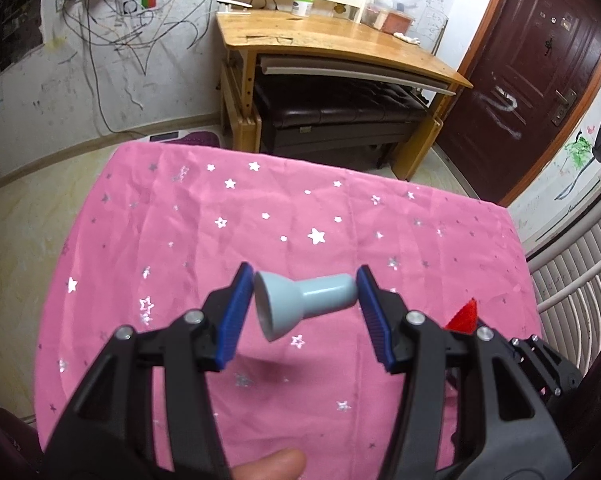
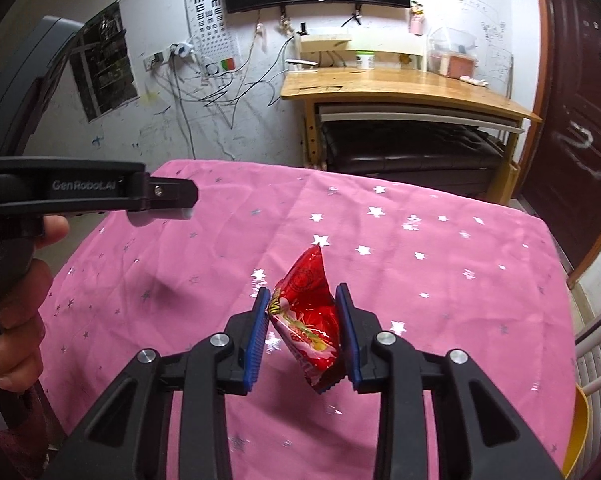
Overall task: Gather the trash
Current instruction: 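Carry funnel and wrapper to the yellow bin and open both tools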
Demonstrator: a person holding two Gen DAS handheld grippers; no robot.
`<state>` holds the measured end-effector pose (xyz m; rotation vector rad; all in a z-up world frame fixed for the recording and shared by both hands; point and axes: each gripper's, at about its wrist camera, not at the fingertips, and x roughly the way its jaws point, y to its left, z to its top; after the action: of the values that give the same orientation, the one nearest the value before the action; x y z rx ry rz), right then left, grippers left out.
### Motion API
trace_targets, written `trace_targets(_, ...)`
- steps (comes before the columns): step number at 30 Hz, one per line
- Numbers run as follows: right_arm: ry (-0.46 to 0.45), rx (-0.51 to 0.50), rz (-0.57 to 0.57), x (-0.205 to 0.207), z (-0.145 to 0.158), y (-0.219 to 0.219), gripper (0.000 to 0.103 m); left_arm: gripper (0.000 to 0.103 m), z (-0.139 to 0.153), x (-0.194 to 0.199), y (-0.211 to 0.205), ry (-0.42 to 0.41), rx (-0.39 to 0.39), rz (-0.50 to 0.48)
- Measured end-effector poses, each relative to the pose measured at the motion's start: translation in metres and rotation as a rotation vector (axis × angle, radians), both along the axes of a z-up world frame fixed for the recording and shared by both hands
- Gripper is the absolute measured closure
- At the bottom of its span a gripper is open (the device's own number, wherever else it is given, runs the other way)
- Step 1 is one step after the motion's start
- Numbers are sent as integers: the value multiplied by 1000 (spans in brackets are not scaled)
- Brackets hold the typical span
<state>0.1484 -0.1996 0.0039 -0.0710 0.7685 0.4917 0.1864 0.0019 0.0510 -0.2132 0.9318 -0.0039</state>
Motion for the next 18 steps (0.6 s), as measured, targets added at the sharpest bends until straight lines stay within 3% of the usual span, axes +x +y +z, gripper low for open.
trace_targets(18, -27, 78, -175, -14, -1, -106, 76, 52, 7, -5, -80, -6, 78, -101)
